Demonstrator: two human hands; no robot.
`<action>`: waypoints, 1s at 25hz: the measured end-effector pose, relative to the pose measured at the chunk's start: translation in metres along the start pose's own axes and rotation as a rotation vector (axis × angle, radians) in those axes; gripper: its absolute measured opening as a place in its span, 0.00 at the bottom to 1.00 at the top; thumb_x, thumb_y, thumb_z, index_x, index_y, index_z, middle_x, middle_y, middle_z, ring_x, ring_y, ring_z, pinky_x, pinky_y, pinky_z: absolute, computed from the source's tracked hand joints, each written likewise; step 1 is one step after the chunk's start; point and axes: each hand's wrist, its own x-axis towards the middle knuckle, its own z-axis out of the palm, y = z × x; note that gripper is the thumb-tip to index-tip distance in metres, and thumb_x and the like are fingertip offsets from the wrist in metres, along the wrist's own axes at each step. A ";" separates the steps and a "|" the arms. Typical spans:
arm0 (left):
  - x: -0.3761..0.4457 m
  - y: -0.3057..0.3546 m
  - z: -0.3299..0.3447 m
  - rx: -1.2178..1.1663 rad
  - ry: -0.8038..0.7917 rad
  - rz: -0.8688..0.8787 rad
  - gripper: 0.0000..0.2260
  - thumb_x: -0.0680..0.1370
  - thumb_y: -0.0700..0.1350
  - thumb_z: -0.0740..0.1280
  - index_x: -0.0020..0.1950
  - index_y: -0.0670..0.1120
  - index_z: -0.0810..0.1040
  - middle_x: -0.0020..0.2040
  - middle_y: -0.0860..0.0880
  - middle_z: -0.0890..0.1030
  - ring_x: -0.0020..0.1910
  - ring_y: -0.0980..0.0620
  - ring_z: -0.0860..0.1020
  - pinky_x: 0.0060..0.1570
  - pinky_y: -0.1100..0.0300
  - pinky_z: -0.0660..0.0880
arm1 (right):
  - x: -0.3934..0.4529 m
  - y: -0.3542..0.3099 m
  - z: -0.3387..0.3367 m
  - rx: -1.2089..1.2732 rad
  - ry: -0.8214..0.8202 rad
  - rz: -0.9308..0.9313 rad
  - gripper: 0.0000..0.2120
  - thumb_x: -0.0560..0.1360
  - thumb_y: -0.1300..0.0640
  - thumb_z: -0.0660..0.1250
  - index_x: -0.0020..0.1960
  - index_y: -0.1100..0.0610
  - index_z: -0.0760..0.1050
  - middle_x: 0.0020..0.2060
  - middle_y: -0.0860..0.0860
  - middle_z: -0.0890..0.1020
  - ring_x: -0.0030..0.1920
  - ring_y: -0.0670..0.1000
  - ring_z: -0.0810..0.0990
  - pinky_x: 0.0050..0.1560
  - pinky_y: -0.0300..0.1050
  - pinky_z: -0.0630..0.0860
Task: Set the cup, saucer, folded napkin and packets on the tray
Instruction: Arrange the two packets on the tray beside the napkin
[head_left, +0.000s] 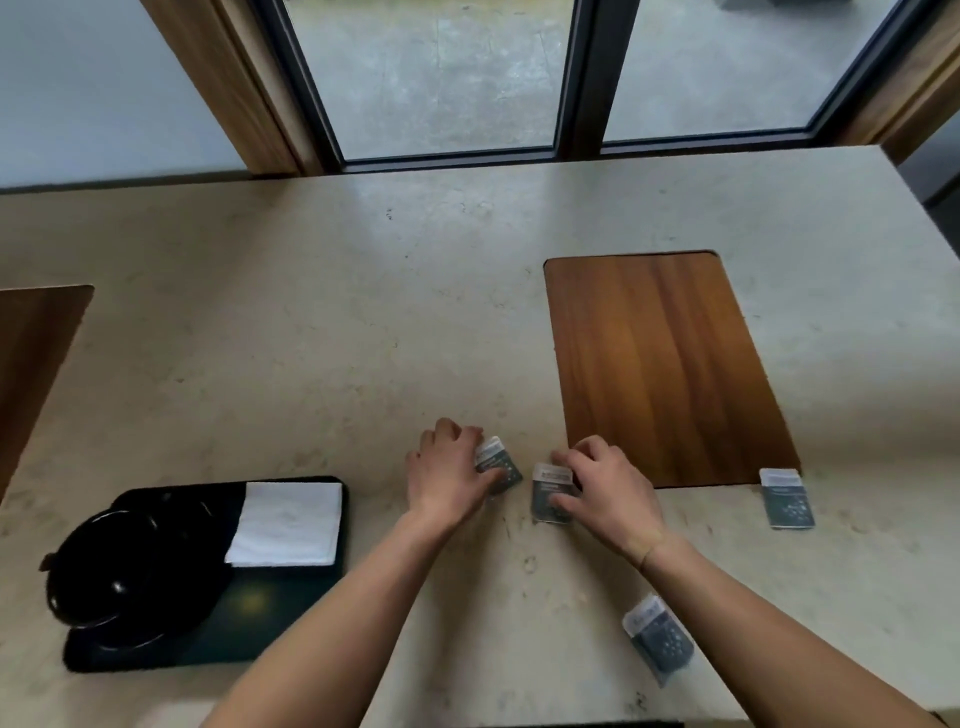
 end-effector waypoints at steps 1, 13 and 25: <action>-0.002 0.003 0.001 0.008 0.008 -0.016 0.26 0.71 0.60 0.68 0.67 0.53 0.72 0.62 0.46 0.72 0.60 0.43 0.71 0.56 0.48 0.71 | -0.002 0.003 0.001 0.000 -0.001 -0.018 0.25 0.70 0.41 0.70 0.65 0.45 0.72 0.59 0.49 0.74 0.56 0.51 0.74 0.48 0.47 0.78; 0.001 0.016 0.006 -0.149 -0.056 -0.055 0.18 0.69 0.46 0.71 0.55 0.47 0.70 0.53 0.43 0.75 0.53 0.41 0.73 0.48 0.48 0.75 | 0.005 -0.004 0.004 0.146 -0.056 0.019 0.16 0.69 0.52 0.74 0.47 0.44 0.67 0.44 0.44 0.78 0.45 0.49 0.75 0.39 0.47 0.76; -0.024 0.014 0.002 -0.638 -0.144 0.017 0.05 0.76 0.44 0.70 0.51 0.45 0.79 0.49 0.45 0.83 0.45 0.48 0.80 0.44 0.55 0.77 | -0.037 0.017 -0.033 0.468 0.144 0.244 0.07 0.74 0.53 0.71 0.52 0.51 0.79 0.45 0.45 0.81 0.46 0.47 0.79 0.40 0.39 0.76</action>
